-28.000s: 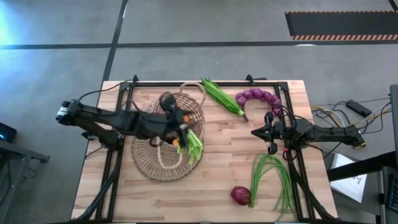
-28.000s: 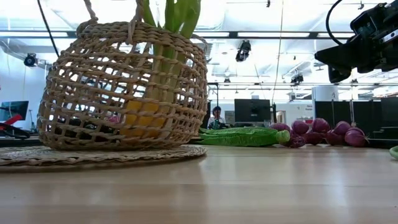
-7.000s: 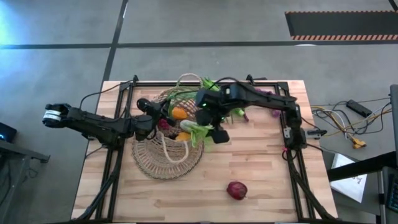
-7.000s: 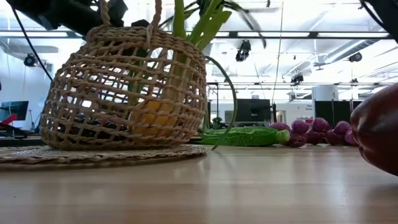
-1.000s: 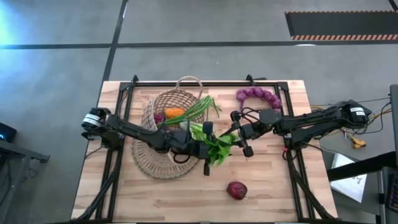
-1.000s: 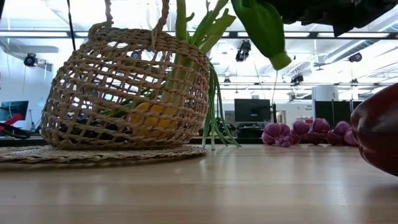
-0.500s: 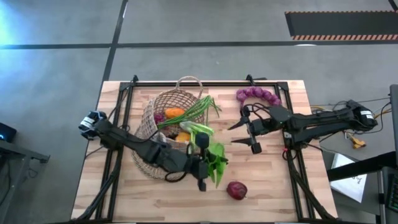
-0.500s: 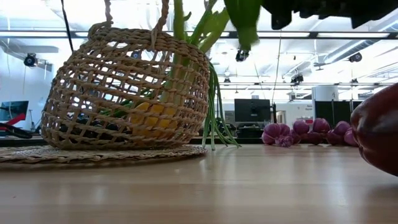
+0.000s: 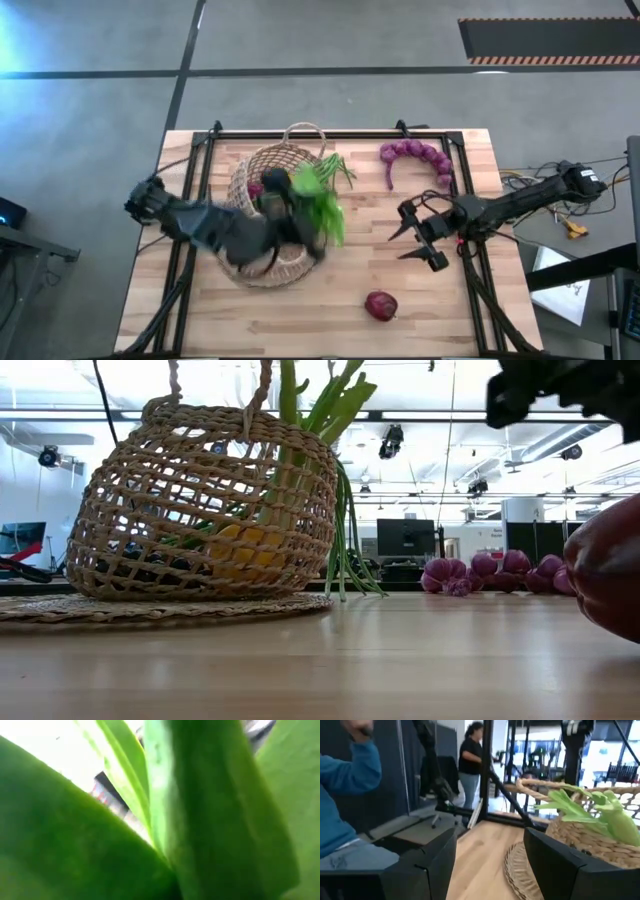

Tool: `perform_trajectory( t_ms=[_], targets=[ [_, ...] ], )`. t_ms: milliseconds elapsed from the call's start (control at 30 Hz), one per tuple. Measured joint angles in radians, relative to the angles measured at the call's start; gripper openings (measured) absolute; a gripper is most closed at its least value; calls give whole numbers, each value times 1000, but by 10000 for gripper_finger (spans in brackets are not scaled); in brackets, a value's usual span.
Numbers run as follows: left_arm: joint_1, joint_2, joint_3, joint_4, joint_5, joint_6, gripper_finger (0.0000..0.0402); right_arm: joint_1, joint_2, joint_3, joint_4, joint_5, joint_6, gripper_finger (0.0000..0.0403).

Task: Build produce basket
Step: Put the lettuce into the basket

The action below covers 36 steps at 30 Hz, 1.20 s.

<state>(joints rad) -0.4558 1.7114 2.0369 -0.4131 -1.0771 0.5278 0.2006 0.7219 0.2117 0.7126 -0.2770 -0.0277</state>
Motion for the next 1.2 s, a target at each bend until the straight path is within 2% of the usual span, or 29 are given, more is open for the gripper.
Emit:
perform_trajectory(
  t_ms=[67,100,200,233,367,667,900,1033,1200],
  targets=[
    [56,-9,38,-171,-12,-134,9,20,-1,-42,76,33,-3,224],
    [86,-12,52,-264,30,-224,9,26,-2,-57,101,55,-7,224],
    [203,-23,63,-485,245,-482,8,29,-7,-80,136,87,-2,224],
    [241,-25,52,-529,283,-532,8,28,-8,-82,139,88,1,224],
    [362,-23,-20,-643,299,-612,8,29,-4,-85,138,88,3,224],
    [544,-22,-245,-661,421,-706,8,29,1,-94,131,87,3,224],
    [629,-24,-422,-659,422,-822,13,29,1,-102,130,87,10,224],
    [658,-26,-476,-647,418,-862,43,29,1,-102,130,87,10,224],
    [671,-41,-487,-644,433,-863,118,29,0,-102,130,87,12,224]
  ],
)
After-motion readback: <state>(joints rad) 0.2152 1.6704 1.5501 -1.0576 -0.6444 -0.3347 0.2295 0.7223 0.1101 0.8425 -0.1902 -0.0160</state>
